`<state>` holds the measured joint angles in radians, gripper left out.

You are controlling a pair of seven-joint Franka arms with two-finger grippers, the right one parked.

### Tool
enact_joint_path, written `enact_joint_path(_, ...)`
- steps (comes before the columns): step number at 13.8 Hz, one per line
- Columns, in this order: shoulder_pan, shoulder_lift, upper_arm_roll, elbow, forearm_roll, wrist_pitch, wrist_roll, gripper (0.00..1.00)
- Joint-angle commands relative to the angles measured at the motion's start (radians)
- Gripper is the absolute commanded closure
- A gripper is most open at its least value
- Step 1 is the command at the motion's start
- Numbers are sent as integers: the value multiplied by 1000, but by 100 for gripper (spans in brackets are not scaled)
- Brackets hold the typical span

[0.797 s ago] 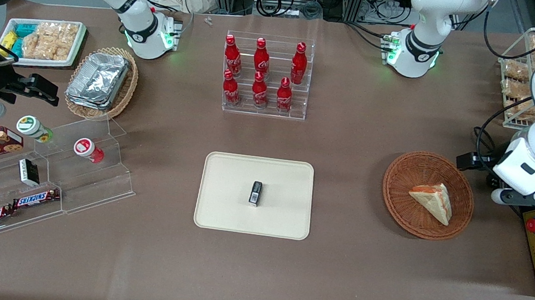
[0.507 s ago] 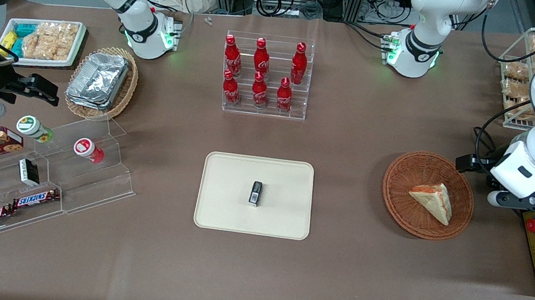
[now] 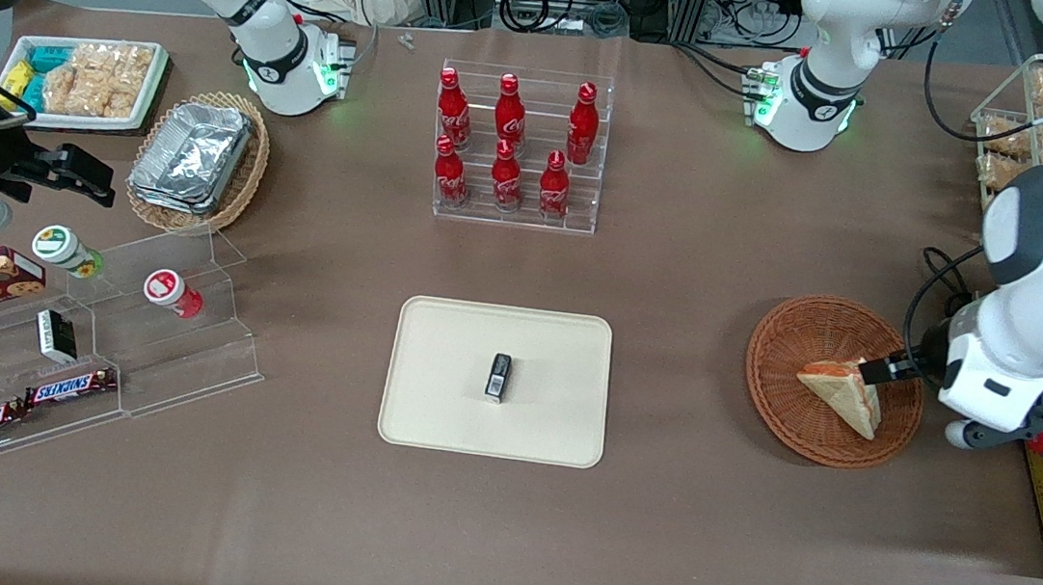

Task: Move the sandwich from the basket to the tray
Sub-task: 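Lower the left gripper over the wicker basket and grasp the sandwich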

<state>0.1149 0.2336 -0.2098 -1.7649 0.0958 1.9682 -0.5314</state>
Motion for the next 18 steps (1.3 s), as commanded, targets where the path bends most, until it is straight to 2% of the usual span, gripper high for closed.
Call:
enact_joint_path(1,9,-28,12,-151,10,167,-116,0)
enact_joint_path(4,14,-16,79,-286,10,363,-148,0)
enact_joint_path(7,14,19,102,-358,10,504,-284,0)
enact_joint_path(16,15,81,107,-436,9,566,-392,0)
enact_joint_path(17,15,102,107,-432,9,570,-424,5)
enact_joint_path(18,15,113,107,-427,9,581,-441,49)
